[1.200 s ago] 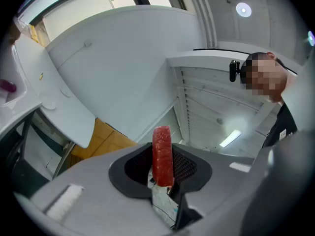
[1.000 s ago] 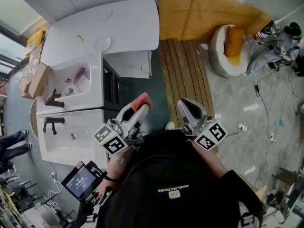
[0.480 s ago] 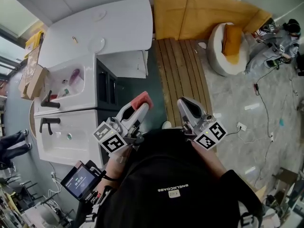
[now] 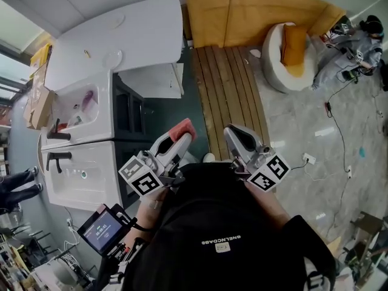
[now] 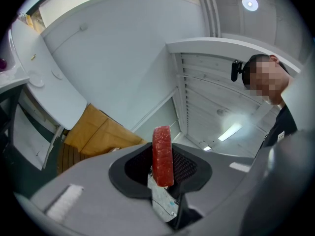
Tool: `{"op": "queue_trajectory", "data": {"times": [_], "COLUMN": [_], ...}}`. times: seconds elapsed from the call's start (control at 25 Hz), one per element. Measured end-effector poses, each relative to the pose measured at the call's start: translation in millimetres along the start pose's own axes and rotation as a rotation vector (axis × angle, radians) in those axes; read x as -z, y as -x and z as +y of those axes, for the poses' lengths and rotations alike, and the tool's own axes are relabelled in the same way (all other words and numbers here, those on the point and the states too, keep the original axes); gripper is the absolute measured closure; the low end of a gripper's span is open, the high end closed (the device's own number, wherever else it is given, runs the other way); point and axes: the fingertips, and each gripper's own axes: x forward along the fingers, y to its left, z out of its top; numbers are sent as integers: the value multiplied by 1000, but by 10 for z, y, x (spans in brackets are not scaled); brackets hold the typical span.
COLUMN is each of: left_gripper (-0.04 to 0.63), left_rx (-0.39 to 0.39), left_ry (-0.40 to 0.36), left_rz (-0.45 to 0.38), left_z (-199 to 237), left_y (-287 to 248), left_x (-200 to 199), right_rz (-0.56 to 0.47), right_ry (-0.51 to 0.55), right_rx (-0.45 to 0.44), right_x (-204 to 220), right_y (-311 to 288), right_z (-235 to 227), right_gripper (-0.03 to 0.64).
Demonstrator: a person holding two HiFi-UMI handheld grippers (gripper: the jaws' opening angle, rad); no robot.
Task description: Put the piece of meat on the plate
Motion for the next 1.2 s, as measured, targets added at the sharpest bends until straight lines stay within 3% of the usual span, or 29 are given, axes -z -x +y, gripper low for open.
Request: {"op": "queue_trajectory", "data": {"times": [0.24,0.48,0.96,1.2], "left_gripper": [486,486,486,486], "left_rx": [7,10,23,13], "left_ry": [-3,31,0,42], "left_rz": [12,21,22,4], "left_z": [-11,571,509,1170], "left_y": [-195,-270,-463,-447], "left_x": [42,-211,-373,-909], "right_rz": [-11,15,18,71], "right_ry": [1,-15,36,25], "right_rx": [4,23,22,31], "right_x": [-87,50,-109,4], "right_y": [62,-488,-543,-1357], "right_z": [-154,-402,-480,-681], "right_gripper": [612,612,612,612]}}
